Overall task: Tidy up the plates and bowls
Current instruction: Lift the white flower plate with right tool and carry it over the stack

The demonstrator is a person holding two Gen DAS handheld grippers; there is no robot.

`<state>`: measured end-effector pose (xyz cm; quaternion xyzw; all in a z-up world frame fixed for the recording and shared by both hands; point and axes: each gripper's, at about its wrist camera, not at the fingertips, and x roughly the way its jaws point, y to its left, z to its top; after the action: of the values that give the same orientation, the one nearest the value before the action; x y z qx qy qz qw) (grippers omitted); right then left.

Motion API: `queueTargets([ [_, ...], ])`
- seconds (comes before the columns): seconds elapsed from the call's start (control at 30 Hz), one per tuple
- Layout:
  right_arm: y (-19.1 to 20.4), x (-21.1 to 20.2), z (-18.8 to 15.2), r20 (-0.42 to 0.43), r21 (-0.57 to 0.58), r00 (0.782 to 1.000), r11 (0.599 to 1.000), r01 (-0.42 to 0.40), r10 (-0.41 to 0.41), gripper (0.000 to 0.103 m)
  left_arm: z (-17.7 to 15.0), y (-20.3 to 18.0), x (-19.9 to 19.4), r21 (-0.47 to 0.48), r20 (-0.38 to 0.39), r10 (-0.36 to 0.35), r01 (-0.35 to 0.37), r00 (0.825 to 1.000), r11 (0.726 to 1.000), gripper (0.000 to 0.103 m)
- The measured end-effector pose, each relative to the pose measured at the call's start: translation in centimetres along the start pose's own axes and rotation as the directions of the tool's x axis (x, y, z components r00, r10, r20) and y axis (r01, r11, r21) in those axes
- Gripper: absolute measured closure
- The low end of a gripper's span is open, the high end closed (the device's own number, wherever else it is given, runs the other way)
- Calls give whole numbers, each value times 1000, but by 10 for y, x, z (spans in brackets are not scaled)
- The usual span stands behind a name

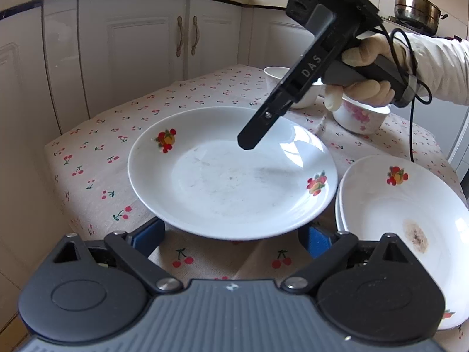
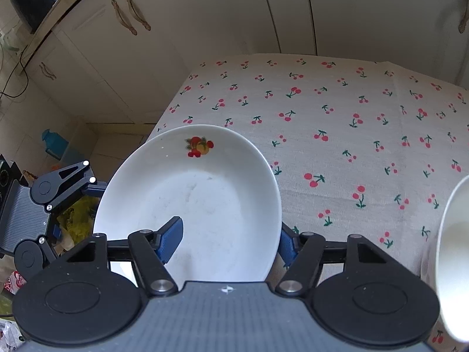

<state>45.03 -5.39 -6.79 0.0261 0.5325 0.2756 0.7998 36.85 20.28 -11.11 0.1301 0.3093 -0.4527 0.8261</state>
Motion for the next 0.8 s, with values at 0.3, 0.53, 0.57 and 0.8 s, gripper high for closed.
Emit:
queueTargets([
  [0.3,-11,1,10,0,34,1000,999,-31,31,32,2,-1,1,22,7,-2,2,1000,1000,6],
  [0.53,-11,6,21,-7,29,1000,999,-29,29,34,1,-1,2,21,12,-4,4,1000,1000,6],
  [0.57,-9,6,21,-8,25,1000,999,-24,24,34,1,-1,1,21,12,-4,4,1000,1000,6],
  [0.8,-8,6,18,-5,12,1000,1000,-23,23,34,1,-1,1,27,10,2,-3,1000,1000,6],
])
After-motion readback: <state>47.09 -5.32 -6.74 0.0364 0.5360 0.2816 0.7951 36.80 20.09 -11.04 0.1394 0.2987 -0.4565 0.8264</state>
